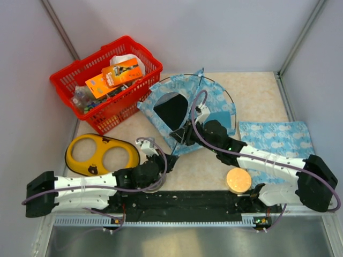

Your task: Set up the pet tent

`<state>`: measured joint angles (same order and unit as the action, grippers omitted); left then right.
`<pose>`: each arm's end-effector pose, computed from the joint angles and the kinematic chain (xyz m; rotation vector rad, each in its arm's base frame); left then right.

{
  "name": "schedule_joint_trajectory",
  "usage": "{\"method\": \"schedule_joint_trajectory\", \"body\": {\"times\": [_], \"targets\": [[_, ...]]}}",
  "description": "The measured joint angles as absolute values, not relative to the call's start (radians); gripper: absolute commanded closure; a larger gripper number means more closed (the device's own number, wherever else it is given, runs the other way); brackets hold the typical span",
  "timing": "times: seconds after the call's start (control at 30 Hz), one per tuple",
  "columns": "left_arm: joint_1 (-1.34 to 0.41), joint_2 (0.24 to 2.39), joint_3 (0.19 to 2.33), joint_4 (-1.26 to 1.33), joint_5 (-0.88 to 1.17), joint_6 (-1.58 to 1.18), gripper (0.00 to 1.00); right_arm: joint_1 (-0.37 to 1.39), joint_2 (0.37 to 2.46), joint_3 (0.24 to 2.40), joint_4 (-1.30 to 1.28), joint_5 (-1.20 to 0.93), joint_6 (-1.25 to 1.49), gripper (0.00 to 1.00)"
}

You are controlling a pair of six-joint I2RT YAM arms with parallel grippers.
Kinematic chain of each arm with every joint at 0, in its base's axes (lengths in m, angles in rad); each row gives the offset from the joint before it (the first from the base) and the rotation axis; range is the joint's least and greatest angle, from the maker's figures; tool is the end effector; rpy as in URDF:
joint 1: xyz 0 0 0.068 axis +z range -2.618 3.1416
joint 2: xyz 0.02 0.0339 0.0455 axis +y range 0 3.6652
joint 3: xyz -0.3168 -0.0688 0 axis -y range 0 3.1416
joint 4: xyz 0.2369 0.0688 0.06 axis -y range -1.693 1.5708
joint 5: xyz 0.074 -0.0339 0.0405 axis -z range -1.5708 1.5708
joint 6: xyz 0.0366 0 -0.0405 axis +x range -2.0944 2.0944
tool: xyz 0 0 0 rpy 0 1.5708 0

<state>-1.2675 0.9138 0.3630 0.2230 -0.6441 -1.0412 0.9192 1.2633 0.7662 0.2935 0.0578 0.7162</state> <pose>0.0680 -0.1438 0.2582 -0.2365 1.9385 -0.9877 0.1649 0.2128 0.3329 -0.1494 1.9125 1.1019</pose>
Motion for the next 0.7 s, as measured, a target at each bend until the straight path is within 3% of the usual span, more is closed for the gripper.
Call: {"method": "schedule_joint_trajectory", "body": {"times": [0.23, 0.37, 0.57, 0.7], "targets": [[-1.263, 0.943, 0.339, 0.229, -0.633, -1.068, 1.0, 0.92, 1.177, 0.685, 0.26, -0.028, 0.739, 0.49], [-1.258, 0.953, 0.338, 0.235, -0.625, -1.072, 1.0, 0.919, 1.126, 0.646, 0.26, -0.075, 0.769, 0.47], [-1.256, 0.96, 0.326, 0.239, -0.61, -1.071, 1.0, 0.92, 1.116, 0.608, 0.273, -0.118, 0.787, 0.51], [-1.255, 0.96, 0.323, 0.239, -0.606, -1.065, 1.0, 0.935, 1.144, 0.609, 0.31, -0.126, 0.786, 0.61]]}}
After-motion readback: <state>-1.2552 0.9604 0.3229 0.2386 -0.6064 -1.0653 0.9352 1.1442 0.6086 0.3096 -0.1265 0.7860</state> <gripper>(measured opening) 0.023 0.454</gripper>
